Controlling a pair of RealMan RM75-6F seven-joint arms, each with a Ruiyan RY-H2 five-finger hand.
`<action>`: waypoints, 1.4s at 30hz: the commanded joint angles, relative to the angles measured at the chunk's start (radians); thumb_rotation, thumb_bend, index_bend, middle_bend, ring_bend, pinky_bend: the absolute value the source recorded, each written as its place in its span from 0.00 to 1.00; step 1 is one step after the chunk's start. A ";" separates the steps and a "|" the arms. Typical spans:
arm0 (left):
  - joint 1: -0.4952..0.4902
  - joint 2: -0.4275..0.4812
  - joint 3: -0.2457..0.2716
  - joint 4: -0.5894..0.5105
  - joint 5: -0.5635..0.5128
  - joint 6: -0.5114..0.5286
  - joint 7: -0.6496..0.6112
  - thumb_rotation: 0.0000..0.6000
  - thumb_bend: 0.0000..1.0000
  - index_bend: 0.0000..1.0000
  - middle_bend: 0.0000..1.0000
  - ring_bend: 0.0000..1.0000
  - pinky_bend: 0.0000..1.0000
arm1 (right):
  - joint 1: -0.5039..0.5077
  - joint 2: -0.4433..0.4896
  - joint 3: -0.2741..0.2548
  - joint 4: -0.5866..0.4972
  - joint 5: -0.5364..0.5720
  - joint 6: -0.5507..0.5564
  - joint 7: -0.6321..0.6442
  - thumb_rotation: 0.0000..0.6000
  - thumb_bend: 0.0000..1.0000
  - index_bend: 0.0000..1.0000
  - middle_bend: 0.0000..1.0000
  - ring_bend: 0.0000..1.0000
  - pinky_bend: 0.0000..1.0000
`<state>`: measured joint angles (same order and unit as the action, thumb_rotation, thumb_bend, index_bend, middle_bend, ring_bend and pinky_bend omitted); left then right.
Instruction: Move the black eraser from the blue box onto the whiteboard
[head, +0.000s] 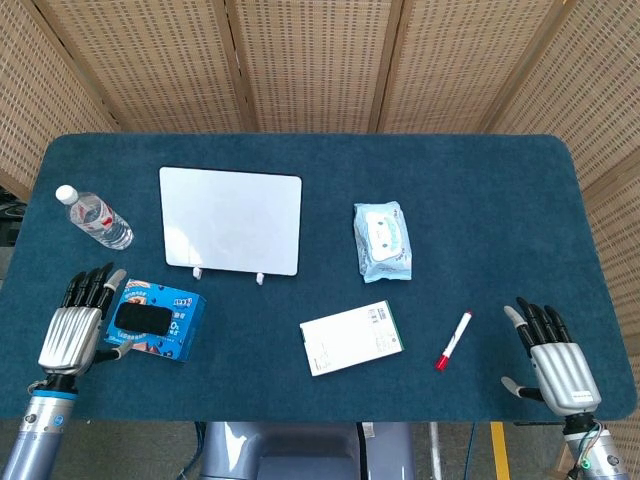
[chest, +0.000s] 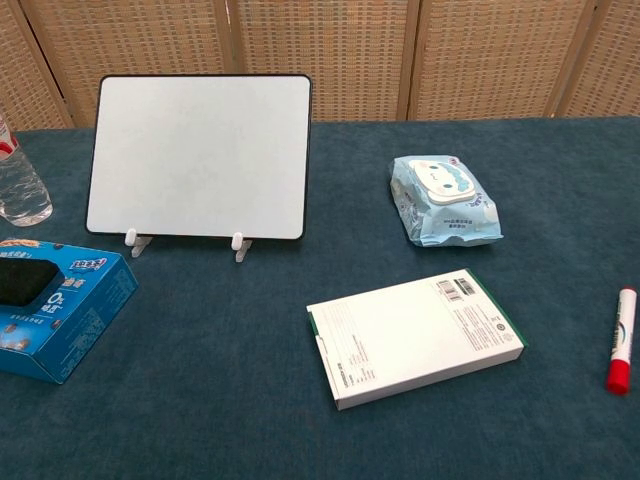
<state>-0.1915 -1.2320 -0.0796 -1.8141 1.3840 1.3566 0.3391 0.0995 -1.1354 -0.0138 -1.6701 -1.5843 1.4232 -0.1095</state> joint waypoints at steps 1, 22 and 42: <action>-0.054 0.079 -0.027 -0.034 -0.087 -0.127 -0.069 1.00 0.07 0.13 0.00 0.00 0.00 | 0.000 -0.003 -0.001 0.007 -0.015 0.011 0.012 1.00 0.05 0.00 0.00 0.00 0.00; -0.209 0.147 -0.012 -0.026 -0.306 -0.361 0.015 1.00 0.10 0.24 0.00 0.00 0.00 | 0.000 -0.011 0.001 0.034 -0.037 0.029 0.052 1.00 0.05 0.00 0.00 0.00 0.00; -0.292 0.082 0.018 0.025 -0.425 -0.396 0.121 1.00 0.11 0.25 0.00 0.00 0.00 | 0.000 -0.011 0.004 0.035 -0.032 0.030 0.057 1.00 0.05 0.00 0.00 0.00 0.00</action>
<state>-0.4795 -1.1462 -0.0633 -1.7914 0.9630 0.9629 0.4557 0.1000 -1.1463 -0.0093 -1.6350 -1.6165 1.4536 -0.0521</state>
